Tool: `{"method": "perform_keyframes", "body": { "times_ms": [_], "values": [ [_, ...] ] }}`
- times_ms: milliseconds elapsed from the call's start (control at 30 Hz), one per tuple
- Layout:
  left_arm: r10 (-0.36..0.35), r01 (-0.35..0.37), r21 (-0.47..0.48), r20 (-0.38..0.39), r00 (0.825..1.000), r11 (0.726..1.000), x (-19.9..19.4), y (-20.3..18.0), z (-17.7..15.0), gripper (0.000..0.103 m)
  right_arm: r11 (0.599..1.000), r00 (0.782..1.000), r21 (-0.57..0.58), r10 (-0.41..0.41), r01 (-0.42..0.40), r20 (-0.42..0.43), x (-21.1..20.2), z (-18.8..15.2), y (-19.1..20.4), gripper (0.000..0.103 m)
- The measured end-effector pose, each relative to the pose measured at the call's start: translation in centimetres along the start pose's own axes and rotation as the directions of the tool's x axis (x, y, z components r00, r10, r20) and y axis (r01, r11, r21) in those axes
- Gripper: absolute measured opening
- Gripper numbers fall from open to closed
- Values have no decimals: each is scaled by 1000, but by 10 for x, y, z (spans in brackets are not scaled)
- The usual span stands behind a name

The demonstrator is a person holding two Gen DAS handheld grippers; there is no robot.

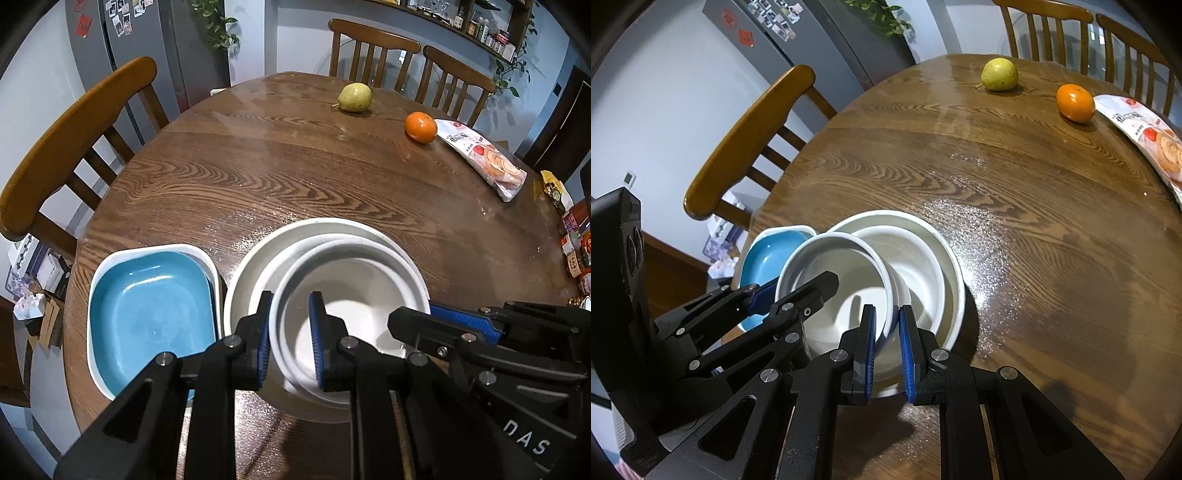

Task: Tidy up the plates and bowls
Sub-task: 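Lower the ramekin into the medium white bowl with both grippers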

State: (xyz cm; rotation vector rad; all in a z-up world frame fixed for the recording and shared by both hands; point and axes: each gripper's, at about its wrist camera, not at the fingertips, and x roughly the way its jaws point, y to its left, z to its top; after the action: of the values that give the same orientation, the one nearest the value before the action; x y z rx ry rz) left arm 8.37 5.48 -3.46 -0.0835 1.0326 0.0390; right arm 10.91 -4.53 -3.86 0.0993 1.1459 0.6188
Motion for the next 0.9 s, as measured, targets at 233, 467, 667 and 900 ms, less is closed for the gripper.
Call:
{"method": "perform_keyframes", "body": {
  "times_ms": [233,467,667,900],
  "values": [
    [-7,7,-4,-13,1000,1000,3,1,-1,15,1000,1000,-1,-12,12,-14,3,0,-1,16],
    [-9,9,-10,-22,1000,1000,5,1,-2,15,1000,1000,0,-16,16,-26,5,0,-2,16],
    [-14,14,-7,-30,999,1000,7,0,-3,15,1000,999,2,-22,22,-33,6,-1,-3,16],
    [-19,18,-7,-42,999,1000,10,-2,-4,15,1000,999,6,-28,28,-41,6,-2,-4,16]
  ]
}}
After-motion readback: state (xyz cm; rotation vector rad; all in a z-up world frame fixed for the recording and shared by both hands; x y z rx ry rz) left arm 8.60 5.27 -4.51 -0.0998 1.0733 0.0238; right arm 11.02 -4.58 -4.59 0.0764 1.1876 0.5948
